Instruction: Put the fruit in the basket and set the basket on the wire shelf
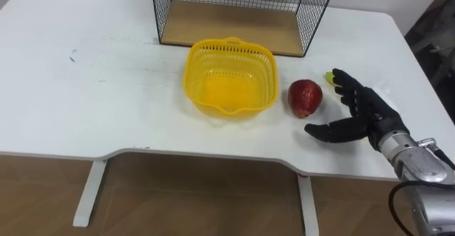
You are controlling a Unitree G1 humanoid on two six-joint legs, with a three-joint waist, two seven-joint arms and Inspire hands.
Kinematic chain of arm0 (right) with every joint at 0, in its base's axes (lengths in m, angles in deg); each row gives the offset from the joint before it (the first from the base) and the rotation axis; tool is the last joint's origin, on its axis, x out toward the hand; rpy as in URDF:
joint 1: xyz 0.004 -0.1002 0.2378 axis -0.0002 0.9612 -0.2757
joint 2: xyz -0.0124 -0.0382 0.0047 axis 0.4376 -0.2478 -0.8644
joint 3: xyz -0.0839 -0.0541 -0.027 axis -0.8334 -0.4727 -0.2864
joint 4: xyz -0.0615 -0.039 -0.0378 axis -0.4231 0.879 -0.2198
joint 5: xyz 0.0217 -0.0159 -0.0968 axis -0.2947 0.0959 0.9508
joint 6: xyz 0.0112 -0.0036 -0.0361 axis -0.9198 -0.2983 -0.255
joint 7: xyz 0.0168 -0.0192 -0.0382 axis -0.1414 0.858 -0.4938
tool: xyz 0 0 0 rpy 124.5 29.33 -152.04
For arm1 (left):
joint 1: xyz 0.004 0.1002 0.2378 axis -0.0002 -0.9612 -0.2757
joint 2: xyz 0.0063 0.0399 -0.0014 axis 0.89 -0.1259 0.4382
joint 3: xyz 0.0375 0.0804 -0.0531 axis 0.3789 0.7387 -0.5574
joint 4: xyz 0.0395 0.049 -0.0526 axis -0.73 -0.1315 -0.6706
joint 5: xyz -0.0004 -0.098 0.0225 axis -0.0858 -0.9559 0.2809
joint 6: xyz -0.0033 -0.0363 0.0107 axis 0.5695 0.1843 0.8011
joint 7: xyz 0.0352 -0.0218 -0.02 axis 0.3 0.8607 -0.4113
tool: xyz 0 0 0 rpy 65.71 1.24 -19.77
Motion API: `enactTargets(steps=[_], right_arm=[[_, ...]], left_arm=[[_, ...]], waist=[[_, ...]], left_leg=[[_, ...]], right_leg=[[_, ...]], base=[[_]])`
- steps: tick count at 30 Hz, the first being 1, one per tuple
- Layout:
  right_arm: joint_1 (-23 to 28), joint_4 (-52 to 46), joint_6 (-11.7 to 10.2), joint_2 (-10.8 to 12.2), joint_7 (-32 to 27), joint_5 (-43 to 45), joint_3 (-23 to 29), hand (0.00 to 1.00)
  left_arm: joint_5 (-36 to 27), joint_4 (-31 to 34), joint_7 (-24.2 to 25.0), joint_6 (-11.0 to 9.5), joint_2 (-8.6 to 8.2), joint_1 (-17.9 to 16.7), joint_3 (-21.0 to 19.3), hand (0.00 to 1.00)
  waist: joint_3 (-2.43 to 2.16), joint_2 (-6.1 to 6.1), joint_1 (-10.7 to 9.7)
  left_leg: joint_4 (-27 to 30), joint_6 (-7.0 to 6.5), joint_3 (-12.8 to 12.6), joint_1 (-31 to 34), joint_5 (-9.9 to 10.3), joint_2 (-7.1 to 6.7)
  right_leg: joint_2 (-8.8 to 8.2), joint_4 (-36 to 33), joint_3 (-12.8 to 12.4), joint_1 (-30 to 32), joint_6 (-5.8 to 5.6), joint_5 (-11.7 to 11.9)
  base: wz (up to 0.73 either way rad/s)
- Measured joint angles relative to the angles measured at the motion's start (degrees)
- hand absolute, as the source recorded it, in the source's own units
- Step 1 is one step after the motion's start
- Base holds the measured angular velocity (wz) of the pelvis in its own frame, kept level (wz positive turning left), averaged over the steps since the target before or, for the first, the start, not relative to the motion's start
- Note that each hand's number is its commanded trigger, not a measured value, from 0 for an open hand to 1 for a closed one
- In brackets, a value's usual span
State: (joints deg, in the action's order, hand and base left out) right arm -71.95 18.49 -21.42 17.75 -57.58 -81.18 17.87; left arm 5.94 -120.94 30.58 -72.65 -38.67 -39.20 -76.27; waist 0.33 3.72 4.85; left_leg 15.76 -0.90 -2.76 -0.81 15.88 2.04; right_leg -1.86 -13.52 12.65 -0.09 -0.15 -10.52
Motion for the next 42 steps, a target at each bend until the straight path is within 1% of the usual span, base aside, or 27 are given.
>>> enactTargets(steps=[10, 16, 17, 19, 21, 25, 27, 30, 33, 37, 40, 42], right_arm=[[-0.07, 1.93, 0.0, -0.01, 0.47, -0.01, 0.01, 0.0], [-1.17, 1.92, 0.09, -0.01, 0.55, 0.02, -0.09, 0.0], [-1.88, 1.93, 0.19, -0.03, 0.53, 0.03, -0.29, 0.0], [-2.92, 1.93, 0.53, -0.05, 0.53, 0.32, -0.35, 0.0], [-4.37, 1.92, 1.33, -0.05, 0.47, 0.46, -0.51, 0.0], [-6.66, 1.92, 1.64, -0.05, 0.46, 0.57, -0.89, 0.0], [-8.19, 1.92, 1.91, -0.36, 0.45, 0.63, -2.17, 0.0], [-8.83, 1.93, 2.18, -0.41, 0.5, 0.62, -2.77, 0.0], [-9.05, 1.93, 2.6, -0.41, 0.49, 0.63, -2.92, 0.0], [-9.05, 1.93, 2.83, -0.41, 0.5, 0.36, -3.69, 0.0], [-9.06, 1.94, 3.82, -0.41, 0.5, 0.36, -3.86, 0.0], [-9.06, 1.93, 3.82, -0.41, 0.49, 0.36, -4.01, 0.0]], left_arm=[[0.94, 0.02, 1.42, 0.18, 0.43, -1.16, 0.0, 0.0], [1.65, 0.0, 2.29, 1.2, 0.55, -1.19, 0.0, 0.0], [1.83, 0.0, 2.29, 1.65, 0.55, -1.19, 0.0, 0.0], [2.77, 0.0, 2.3, 1.91, 0.55, -1.16, -0.05, 0.0], [2.76, 0.02, 2.32, 2.19, 0.55, -1.05, -0.28, 0.0], [2.77, 0.03, 2.38, 2.84, 0.55, -0.91, -0.48, 0.0], [2.75, 0.03, 2.35, 2.97, 0.55, -0.75, -0.43, 0.0], [2.7, 0.03, 2.31, 3.15, 0.55, -0.07, -0.39, 0.0], [2.7, 0.03, 2.19, 3.7, 0.56, 0.24, -0.4, 0.0], [2.7, 0.02, 2.18, 4.17, 0.56, 0.33, -0.38, 0.0], [2.7, 0.02, 2.17, 4.35, 0.56, 0.5, -0.38, 0.0], [2.7, 0.02, 2.17, 4.43, 0.56, 0.55, -0.35, 0.0]], waist=[[0.1, 0.12, 0.33], [0.1, 0.15, 0.45], [0.1, 0.15, 0.44], [0.09, 0.17, 0.44], [0.11, 0.27, 0.48], [0.1, 0.33, 0.56], [0.1, 0.34, 0.72], [0.07, 0.39, 1.67], [0.05, 0.4, 2.0], [0.06, 0.4, 1.97], [0.06, 0.38, 2.01], [0.07, 0.37, 2.01]], left_leg=[[0.07, 0.0, 0.14, 0.17, 0.0, -0.02], [0.15, 0.0, -0.03, 0.37, 0.0, -0.02], [0.15, 0.0, -0.11, 0.37, 0.0, -0.02], [0.29, 0.0, -0.14, 0.35, 0.0, -0.01], [0.5, 0.0, -0.12, 0.34, 0.0, 0.01], [0.63, 0.0, -0.11, 0.29, 0.0, 0.01], [0.87, 0.0, -0.1, 0.3, 0.0, 0.01], [0.99, 0.0, 0.06, 0.29, 0.0, 0.01], [1.08, 0.0, 0.28, 0.29, 0.0, -0.04], [1.31, 0.0, 0.44, 0.49, 0.0, -0.04], [1.45, 0.0, 0.51, 0.57, 0.0, -0.05], [1.5, 0.0, 0.55, 0.56, 0.0, -0.05]], right_leg=[[-0.03, -0.02, 0.1, 0.02, 0.0, 0.0], [-0.01, -0.05, 0.13, 0.23, 0.0, 0.0], [-0.01, -0.05, 0.11, 0.27, 0.0, 0.0], [0.01, -0.05, 0.09, 0.21, 0.0, 0.0], [0.0, -0.05, 0.11, 0.04, 0.0, 0.0], [0.01, -0.08, 0.09, -0.1, 0.01, 0.0], [0.01, -0.14, 0.09, -0.1, 0.02, 0.0], [0.03, -0.2, 0.13, -0.14, 0.06, 0.03], [-0.01, -0.24, 0.15, -0.26, 0.07, 0.04], [0.0, -0.24, 0.3, -0.28, 0.07, 0.03], [0.0, -0.27, 0.36, -0.29, 0.07, 0.03], [-0.02, -0.35, 0.36, -0.29, 0.07, 0.03]], base=[[0.0], [0.0], [0.0], [0.0], [0.0], [0.0], [0.0], [0.0], [0.03], [0.02], [0.0], [0.0]])
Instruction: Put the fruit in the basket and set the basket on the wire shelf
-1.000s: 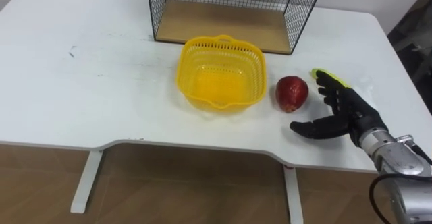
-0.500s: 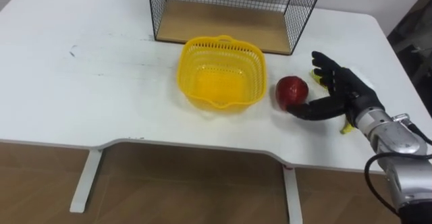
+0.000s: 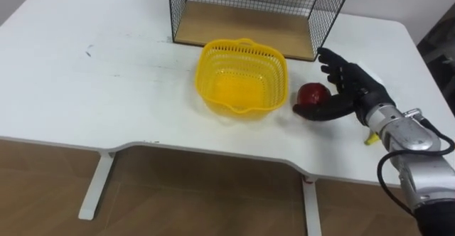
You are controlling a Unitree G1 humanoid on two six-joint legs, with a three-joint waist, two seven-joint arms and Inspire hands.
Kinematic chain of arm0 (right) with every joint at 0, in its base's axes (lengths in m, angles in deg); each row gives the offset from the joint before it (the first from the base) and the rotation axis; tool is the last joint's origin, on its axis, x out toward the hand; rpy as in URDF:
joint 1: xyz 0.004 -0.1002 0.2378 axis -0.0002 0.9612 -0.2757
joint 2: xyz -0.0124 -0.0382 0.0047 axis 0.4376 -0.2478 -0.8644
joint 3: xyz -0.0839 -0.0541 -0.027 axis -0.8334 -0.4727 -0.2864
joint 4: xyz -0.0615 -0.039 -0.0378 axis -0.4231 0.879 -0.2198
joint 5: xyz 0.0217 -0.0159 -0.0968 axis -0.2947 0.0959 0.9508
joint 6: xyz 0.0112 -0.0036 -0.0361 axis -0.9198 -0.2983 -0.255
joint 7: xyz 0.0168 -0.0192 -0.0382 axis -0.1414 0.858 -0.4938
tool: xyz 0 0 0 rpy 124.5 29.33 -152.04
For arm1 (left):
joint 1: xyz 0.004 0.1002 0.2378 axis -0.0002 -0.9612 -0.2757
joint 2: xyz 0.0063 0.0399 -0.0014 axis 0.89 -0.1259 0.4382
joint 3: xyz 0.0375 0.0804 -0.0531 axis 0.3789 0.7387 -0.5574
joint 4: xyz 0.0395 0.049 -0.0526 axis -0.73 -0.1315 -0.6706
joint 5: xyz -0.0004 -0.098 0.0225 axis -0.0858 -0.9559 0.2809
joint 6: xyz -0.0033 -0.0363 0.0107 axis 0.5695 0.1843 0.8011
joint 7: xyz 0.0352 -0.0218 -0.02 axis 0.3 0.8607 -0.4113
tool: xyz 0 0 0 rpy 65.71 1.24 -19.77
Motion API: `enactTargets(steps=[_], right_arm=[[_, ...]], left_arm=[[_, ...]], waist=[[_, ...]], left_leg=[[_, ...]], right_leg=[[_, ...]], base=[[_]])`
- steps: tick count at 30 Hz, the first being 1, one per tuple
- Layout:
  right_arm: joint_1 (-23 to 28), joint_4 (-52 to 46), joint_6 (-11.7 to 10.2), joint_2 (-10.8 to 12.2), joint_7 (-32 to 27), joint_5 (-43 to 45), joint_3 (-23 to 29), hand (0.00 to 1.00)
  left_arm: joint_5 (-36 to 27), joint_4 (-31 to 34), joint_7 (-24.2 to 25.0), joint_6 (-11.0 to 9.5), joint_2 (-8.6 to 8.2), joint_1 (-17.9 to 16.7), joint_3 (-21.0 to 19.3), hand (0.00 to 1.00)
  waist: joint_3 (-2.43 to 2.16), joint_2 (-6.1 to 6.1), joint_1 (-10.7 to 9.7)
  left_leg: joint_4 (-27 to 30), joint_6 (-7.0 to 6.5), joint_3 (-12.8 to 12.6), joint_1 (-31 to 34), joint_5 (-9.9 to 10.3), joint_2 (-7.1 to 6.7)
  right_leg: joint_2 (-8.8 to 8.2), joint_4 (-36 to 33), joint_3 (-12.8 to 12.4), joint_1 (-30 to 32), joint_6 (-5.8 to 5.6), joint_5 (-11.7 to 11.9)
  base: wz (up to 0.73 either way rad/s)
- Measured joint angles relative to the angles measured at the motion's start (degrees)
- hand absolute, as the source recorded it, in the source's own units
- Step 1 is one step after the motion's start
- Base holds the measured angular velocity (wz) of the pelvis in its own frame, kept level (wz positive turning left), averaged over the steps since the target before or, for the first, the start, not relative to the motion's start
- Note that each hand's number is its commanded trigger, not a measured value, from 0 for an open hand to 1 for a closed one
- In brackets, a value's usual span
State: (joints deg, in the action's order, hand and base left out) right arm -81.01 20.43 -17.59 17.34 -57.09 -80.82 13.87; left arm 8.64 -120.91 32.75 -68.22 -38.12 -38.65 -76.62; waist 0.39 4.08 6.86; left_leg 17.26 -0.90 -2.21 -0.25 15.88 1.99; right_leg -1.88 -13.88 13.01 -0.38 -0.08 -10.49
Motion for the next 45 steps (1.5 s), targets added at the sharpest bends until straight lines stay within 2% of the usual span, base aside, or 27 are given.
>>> enactTargets(steps=[10, 15, 17, 24, 39, 41, 42, 45], right_arm=[[0.0, 0.0, 0.01, 0.0, -0.01, -0.48, -0.39, 0.0], [0.01, 0.21, 0.02, -0.16, 0.01, -0.46, -1.07, 0.0], [0.01, 2.13, -0.01, -0.57, 0.04, -0.44, -2.77, 0.0], [0.02, 4.71, 1.03, -0.58, 0.78, -0.39, -3.19, 0.0], [0.03, 5.13, 1.14, -0.58, 2.76, 3.04, -3.18, 0.0], [0.03, 5.23, 1.13, -0.58, 2.77, 3.12, -3.18, 0.87], [0.03, 5.28, 1.13, -0.58, 2.77, 3.15, -3.18, 1.0], [0.03, 5.32, 1.1, -0.58, 2.66, 3.72, -3.15, 1.0]], left_arm=[[-0.01, 0.0, -0.1, 0.76, 0.16, 0.76, 0.96, 0.0], [0.0, -0.03, -0.05, 0.73, 0.73, 0.6, 1.33, 0.0], [0.01, -0.06, -0.01, 0.63, 1.26, 0.52, 2.19, 0.0], [0.02, -0.01, 0.19, 0.68, 1.3, 0.44, 2.19, 0.0], [0.05, 0.59, 0.22, 0.73, 1.34, 0.14, 2.18, 0.0], [0.05, 0.73, 0.22, 0.73, 1.33, 0.14, 2.19, 0.0], [0.05, 0.83, 0.22, 0.73, 1.33, 0.16, 2.19, 0.0], [0.06, 1.1, 0.21, 0.73, 1.35, 0.15, 2.18, 0.0]], waist=[[0.05, -0.14, 0.11], [-0.01, -0.04, 0.09], [-0.16, 0.2, 0.07], [-0.14, 0.35, 0.15], [-0.18, 0.32, -0.23], [-0.25, 0.31, -0.24], [-0.29, 0.29, -0.22], [-0.47, 0.16, -0.21]], left_leg=[[-0.03, 0.0, -0.07, 0.34, 0.01, 0.01], [0.3, 0.0, -0.09, 0.76, 0.01, -0.01], [0.55, 0.0, -0.08, 0.74, 0.01, -0.01], [0.32, -0.02, -0.03, 0.85, 0.01, -0.35], [0.45, -0.02, 0.86, 1.54, 0.01, -0.59], [0.46, -0.02, 0.86, 1.54, 0.01, -0.59], [0.47, -0.02, 0.86, 1.55, 0.01, -0.59], [0.46, -0.02, 0.92, 1.55, 0.01, -0.61]], right_leg=[[-0.08, -0.78, 0.04, 0.54, 0.01, -0.01], [-0.09, -0.83, 0.16, 0.84, 0.02, 0.0], [-0.1, -0.84, 0.3, 0.8, 0.02, 0.0], [-0.42, -0.94, 0.8, 0.78, 0.01, -0.01], [-0.46, -0.77, 1.4, 0.98, 0.01, -0.01], [-0.45, -0.77, 1.4, 0.98, 0.01, -0.01], [-0.45, -0.77, 1.4, 0.98, 0.01, -0.01], [-0.48, -0.78, 1.4, 0.98, 0.01, -0.01]], base=[[0.0], [0.0], [0.02], [0.0], [0.01], [0.0], [0.0], [0.0]])
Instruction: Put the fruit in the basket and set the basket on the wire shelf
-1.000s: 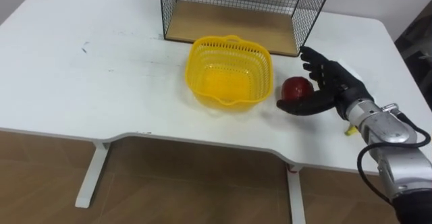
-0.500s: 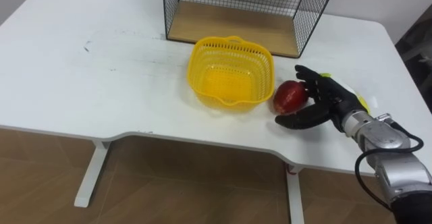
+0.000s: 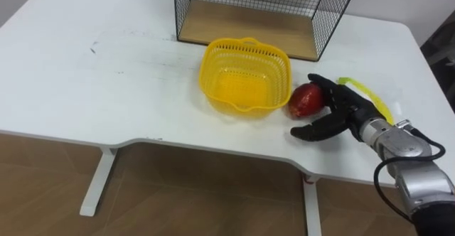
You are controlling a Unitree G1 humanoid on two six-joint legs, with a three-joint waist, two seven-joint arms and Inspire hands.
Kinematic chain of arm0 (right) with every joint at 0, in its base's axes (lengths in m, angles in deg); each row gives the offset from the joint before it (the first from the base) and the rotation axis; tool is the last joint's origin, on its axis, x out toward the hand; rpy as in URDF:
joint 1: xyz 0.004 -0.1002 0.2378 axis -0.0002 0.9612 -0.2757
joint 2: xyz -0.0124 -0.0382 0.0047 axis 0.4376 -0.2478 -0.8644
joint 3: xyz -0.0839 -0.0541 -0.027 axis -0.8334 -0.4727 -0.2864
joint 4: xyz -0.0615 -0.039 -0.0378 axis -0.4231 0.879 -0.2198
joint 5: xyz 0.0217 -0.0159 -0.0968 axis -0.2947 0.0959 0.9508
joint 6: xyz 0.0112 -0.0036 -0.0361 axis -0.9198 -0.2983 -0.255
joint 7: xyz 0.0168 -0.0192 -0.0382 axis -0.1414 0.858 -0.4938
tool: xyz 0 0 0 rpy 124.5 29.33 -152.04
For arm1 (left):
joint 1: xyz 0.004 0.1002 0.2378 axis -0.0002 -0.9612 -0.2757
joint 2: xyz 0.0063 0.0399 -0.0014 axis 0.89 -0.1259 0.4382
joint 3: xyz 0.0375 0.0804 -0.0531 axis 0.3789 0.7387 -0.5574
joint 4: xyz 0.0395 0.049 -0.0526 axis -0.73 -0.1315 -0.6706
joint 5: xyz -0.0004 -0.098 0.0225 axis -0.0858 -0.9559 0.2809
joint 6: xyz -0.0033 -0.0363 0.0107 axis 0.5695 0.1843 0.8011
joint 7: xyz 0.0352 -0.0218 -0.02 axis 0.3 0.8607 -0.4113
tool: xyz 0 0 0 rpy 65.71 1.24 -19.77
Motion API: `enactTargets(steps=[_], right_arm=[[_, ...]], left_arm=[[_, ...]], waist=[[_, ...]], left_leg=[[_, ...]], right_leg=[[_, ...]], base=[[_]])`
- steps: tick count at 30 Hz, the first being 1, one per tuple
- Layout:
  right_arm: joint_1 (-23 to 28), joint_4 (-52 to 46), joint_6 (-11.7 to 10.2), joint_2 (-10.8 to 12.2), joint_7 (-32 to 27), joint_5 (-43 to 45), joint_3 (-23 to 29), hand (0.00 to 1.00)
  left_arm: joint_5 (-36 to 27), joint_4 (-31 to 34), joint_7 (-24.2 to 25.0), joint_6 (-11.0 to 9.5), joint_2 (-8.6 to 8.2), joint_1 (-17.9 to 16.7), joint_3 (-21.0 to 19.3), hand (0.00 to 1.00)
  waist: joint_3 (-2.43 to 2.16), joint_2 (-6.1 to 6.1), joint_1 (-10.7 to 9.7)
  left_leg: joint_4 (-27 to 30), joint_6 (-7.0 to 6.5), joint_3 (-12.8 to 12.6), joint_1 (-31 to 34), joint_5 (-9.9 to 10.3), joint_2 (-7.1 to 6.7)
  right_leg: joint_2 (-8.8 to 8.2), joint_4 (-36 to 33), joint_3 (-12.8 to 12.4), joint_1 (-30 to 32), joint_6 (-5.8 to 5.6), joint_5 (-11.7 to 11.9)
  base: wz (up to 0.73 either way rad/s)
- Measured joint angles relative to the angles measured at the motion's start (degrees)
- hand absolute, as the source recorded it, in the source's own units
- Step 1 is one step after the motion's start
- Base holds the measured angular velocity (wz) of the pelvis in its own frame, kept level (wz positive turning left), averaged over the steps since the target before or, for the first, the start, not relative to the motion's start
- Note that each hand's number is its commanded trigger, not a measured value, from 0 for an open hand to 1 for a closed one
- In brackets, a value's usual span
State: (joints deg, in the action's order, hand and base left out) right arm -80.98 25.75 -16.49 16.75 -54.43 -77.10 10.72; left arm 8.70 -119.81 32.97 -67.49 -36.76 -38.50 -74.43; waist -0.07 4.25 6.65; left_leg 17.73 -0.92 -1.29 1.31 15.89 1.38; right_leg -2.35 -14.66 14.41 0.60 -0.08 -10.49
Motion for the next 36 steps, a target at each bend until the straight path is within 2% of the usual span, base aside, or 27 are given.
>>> enactTargets(steps=[6, 13, 22, 36], right_arm=[[0.0, 0.07, 0.01, -1.2, -0.74, 0.38, 0.56, 1.0], [-0.01, 0.62, 0.01, -1.34, -0.94, 0.44, 0.56, 1.0], [-0.01, 0.62, -0.1, -1.33, -0.72, 0.41, 0.56, 1.0], [0.05, 0.93, 0.03, -1.28, -1.38, -0.05, 0.53, 1.0]], left_arm=[[0.0, 0.02, -0.02, 0.01, 0.11, -0.04, 0.01, 0.0], [-0.01, 0.16, -0.04, 0.03, 0.13, -0.17, 0.01, 0.0], [-0.01, 0.19, -0.04, 0.01, 0.13, 0.05, 0.01, 0.0], [-0.06, 0.05, -0.09, -0.02, 0.28, -0.32, 0.01, 0.0]], waist=[[-0.03, -0.02, 0.02], [0.04, 0.07, 0.07], [0.61, 0.54, 0.07], [0.42, 0.75, -0.05]], left_leg=[[-0.03, 0.0, 0.02, -0.01, 0.0, 0.0], [-0.08, 0.0, 0.01, -0.04, 0.0, 0.0], [-0.11, 0.0, 0.07, -0.02, 0.0, 0.0], [1.01, 0.0, 0.3, -0.03, 0.0, 0.01]], right_leg=[[0.01, 0.0, 0.0, -0.01, 0.0, 0.0], [0.02, 0.02, -0.05, 0.01, 0.0, 0.0], [0.07, 0.04, -0.03, 0.03, 0.0, 0.0], [0.17, 0.51, 0.08, -0.74, 0.01, 0.01]], base=[[0.0], [0.0], [0.0], [0.02]])
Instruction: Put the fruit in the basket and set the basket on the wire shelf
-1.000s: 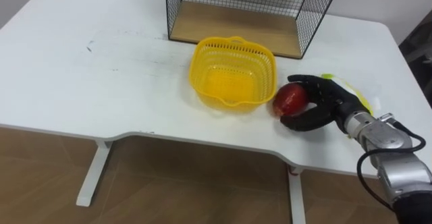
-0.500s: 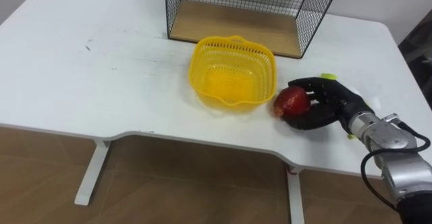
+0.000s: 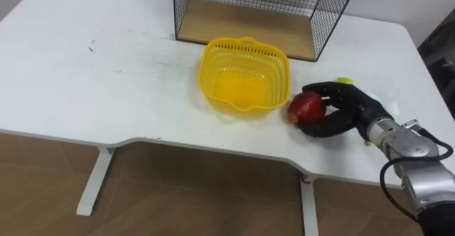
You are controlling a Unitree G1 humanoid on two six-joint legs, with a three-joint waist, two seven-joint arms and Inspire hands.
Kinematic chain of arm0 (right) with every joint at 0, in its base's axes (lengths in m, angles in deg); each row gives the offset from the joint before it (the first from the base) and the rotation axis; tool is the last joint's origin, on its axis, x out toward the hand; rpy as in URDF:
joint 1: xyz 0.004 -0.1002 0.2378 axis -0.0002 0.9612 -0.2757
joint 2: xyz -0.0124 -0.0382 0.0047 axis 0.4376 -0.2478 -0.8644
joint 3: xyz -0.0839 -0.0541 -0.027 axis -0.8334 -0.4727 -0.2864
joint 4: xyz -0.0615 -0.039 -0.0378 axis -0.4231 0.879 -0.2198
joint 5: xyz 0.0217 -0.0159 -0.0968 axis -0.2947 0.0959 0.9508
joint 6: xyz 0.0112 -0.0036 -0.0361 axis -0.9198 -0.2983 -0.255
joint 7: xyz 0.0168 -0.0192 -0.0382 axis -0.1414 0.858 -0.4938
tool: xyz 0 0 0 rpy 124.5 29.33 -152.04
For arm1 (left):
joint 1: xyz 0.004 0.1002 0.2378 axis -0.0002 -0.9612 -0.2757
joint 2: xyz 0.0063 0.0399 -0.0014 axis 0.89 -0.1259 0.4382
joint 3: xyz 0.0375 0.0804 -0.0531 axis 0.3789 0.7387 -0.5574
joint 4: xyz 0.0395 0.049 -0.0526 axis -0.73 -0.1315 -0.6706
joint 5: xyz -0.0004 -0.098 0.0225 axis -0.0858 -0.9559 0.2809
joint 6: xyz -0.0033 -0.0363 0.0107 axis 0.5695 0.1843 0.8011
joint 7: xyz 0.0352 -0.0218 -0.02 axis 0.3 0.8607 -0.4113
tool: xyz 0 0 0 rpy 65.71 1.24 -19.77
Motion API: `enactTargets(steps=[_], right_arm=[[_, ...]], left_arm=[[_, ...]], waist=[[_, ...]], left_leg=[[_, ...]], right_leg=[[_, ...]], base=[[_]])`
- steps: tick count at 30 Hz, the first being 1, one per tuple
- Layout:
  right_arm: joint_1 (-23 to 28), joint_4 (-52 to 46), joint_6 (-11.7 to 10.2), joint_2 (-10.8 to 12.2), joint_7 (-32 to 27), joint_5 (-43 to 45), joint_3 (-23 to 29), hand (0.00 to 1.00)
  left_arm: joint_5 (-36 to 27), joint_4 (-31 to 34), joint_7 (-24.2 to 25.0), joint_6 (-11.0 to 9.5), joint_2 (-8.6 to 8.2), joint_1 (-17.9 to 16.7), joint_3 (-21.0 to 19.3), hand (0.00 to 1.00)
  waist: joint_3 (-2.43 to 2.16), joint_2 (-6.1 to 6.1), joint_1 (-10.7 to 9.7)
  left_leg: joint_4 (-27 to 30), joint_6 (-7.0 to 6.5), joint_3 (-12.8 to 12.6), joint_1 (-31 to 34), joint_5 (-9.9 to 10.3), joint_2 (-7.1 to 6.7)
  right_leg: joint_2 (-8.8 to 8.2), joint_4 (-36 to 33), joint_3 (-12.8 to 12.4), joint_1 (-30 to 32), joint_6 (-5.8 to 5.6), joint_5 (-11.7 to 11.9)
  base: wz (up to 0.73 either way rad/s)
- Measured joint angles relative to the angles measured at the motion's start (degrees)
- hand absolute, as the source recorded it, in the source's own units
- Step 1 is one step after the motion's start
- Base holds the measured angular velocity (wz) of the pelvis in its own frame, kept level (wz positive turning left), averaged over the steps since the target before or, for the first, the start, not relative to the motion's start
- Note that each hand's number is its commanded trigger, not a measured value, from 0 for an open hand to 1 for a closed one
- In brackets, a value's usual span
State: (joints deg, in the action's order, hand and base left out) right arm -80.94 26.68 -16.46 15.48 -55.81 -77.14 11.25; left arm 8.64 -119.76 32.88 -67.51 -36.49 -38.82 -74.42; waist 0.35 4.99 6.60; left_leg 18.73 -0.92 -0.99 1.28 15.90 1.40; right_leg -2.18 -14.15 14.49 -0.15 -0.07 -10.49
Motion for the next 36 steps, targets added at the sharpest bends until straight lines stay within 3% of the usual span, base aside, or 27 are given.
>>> enactTargets(steps=[4, 8, 12, 21, 36], right_arm=[[0.02, -0.12, 0.05, 0.0, -1.06, 0.03, 0.06, 1.0], [0.12, -2.89, 0.07, 0.04, -1.39, -0.19, 1.93, 1.0], [0.11, -4.96, 0.02, 0.15, -3.29, -2.18, 3.22, 1.0], [0.11, -5.02, 0.02, 0.2, -5.71, -4.81, 4.71, 1.0], [0.09, -13.4, 0.0, 0.22, -9.84, -4.53, 4.65, 1.0]], left_arm=[[0.0, -0.03, -0.27, 0.04, -0.18, 0.16, -0.04, 0.0], [0.03, -0.08, -0.56, 0.1, -1.15, -0.52, -0.26, 0.0], [0.01, 0.01, -0.77, 0.09, -1.26, -0.63, -0.27, 0.0], [-0.11, -0.1, -1.88, 0.04, -1.3, -0.26, -0.12, 0.0], [-0.36, -1.18, -2.99, -0.05, -1.34, -0.12, -0.11, 0.0]], waist=[[-0.05, -0.2, -0.3], [-0.73, -1.45, -0.85], [-0.62, -1.96, -1.41], [-0.47, -1.53, -2.23], [-0.58, -1.01, -1.37]], left_leg=[[-0.2, 0.03, -0.12, 0.1, 0.02, 0.12], [-0.45, 0.02, -0.25, -0.13, 0.02, 0.08], [-1.39, 0.12, -0.4, -1.72, -0.07, 0.1], [-1.44, 0.12, -0.66, -1.73, -0.07, 0.1], [-2.5, -0.01, -1.39, -2.96, -0.25, 0.05]], right_leg=[[0.19, 0.12, -0.21, 0.09, 0.1, 0.11], [0.14, 0.02, -0.34, -0.02, 0.1, 0.12], [0.21, 0.11, -0.48, -1.08, 0.1, 0.11], [0.2, 0.14, -0.52, -1.04, 0.1, 0.1], [0.26, 0.49, -1.77, -1.03, 0.08, 0.11]], base=[[0.01], [0.0], [0.0], [0.0], [-0.02]])
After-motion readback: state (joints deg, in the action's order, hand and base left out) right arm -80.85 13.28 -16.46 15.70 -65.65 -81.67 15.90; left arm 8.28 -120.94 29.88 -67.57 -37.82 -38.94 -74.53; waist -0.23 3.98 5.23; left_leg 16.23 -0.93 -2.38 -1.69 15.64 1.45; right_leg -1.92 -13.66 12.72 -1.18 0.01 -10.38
